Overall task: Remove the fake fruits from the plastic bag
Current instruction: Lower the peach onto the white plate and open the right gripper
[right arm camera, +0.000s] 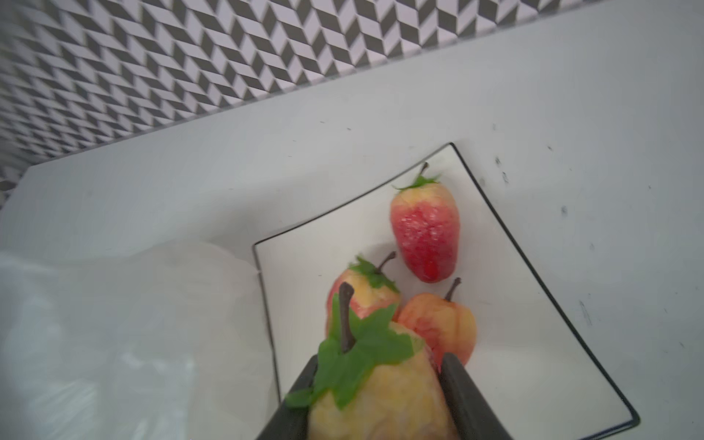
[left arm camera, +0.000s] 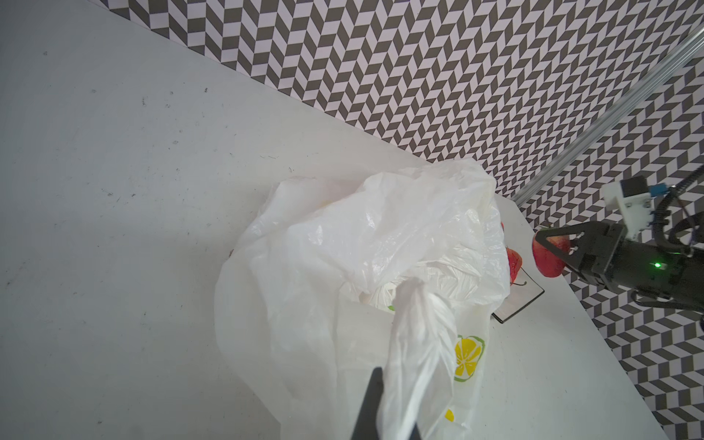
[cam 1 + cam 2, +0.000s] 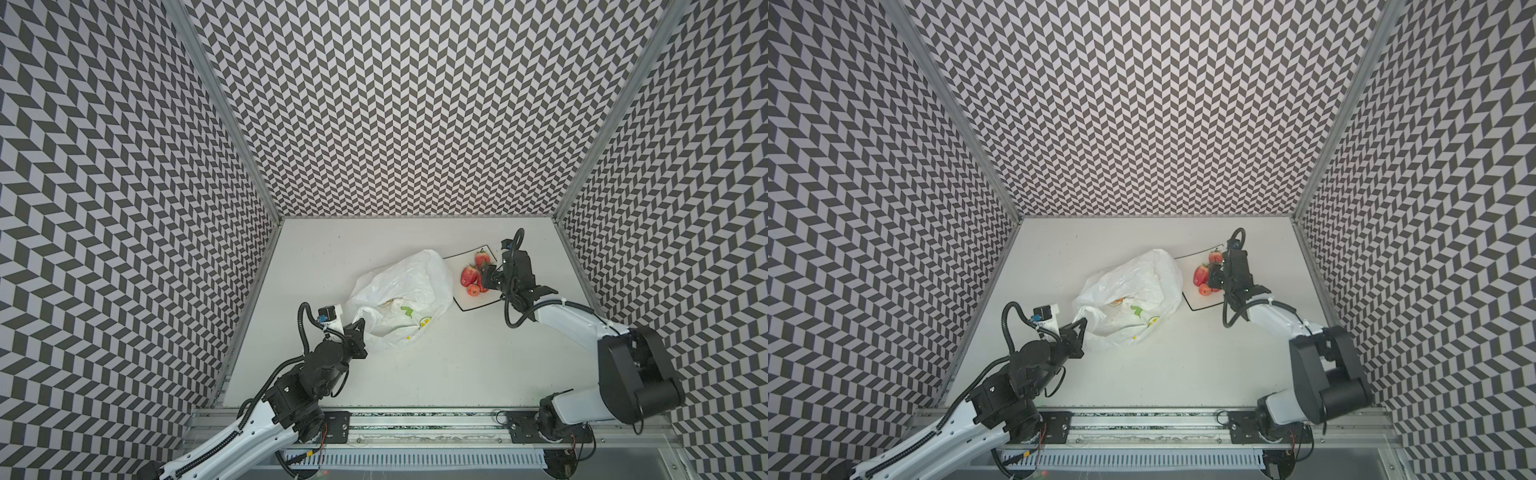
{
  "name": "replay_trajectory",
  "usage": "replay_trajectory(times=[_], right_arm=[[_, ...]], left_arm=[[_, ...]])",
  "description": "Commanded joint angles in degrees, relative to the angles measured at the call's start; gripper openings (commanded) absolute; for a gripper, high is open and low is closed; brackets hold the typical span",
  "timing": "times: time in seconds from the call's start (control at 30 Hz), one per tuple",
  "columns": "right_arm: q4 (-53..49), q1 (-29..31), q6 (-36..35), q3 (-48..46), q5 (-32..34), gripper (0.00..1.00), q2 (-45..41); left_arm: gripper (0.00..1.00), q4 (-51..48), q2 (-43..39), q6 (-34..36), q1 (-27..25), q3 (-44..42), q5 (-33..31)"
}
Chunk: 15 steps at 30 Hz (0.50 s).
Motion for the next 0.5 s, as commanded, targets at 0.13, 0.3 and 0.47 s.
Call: replay_trajectory(times=[0.13, 0.3, 0.47], right_arm=[[2.07, -6.76, 5.45, 5.38, -3.70, 0.31, 8.54], [3.01, -7.34, 7.24, 5.56, -5.79, 0.36, 11.86], [4.21, -7.43, 8.72, 4.20, -6.85, 0.58, 11.66]], left_arm=[[0.00, 0.86, -0.23, 1.15, -0.07, 0.91, -1.18], [0.00, 0.81, -0.40, 1.23, -0.16, 0.92, -1.19], [0.00, 1.07, 0.08, 1.89, -0.06, 1.34, -0.95]])
